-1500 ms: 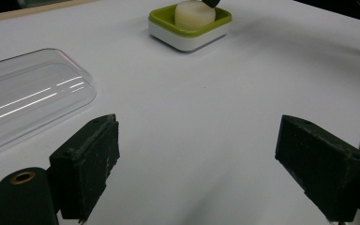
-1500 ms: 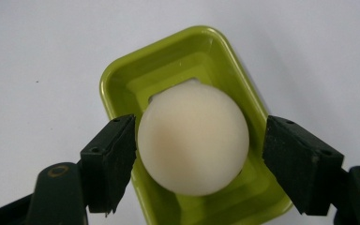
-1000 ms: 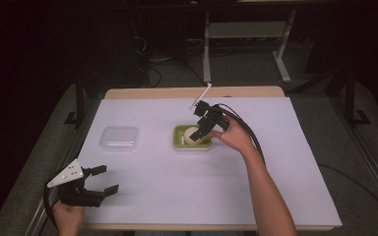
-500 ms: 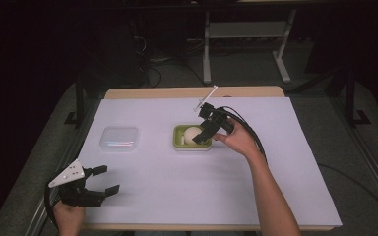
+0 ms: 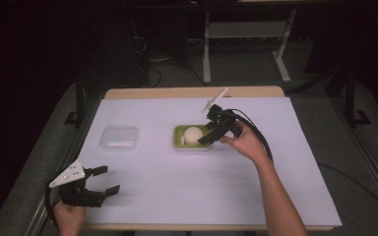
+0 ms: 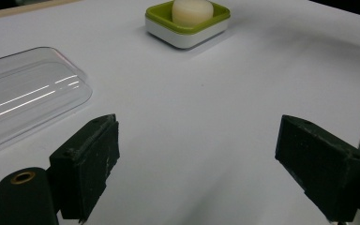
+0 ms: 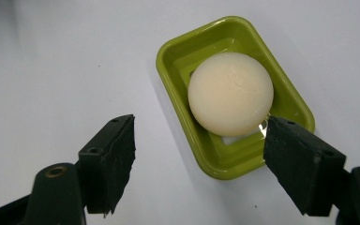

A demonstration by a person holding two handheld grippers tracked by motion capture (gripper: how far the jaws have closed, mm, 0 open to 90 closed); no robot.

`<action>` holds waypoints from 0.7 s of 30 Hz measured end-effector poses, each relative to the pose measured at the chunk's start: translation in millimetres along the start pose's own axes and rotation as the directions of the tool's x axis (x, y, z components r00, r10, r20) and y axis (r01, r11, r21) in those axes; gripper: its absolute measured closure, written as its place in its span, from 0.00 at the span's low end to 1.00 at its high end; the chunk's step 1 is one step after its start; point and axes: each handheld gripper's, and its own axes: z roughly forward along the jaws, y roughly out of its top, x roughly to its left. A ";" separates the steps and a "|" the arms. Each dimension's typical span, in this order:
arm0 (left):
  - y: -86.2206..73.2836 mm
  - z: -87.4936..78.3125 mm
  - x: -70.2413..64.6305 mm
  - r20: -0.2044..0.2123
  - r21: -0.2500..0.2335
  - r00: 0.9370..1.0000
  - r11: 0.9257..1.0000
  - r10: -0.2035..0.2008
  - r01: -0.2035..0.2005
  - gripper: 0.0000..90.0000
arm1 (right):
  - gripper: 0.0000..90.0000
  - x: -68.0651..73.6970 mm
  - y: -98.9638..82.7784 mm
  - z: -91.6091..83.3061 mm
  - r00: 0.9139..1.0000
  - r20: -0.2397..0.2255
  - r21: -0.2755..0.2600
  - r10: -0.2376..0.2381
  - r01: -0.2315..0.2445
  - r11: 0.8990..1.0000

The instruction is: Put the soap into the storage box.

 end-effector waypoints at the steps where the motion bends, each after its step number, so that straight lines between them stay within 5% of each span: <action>1: 0.0 0.2 -0.1 0.000 0.000 1.000 1.000 -0.001 0.001 0.15 | 0.27 0.1 -1.0 -1.0 1.000 -0.001 0.001 -0.002 0.002 1.000; 21: 0.4 0.7 -0.3 -0.002 0.000 1.000 1.000 -0.007 0.007 0.15 | 0.29 8.3 -33.4 -13.6 0.999 0.009 -0.022 0.032 -0.032 0.999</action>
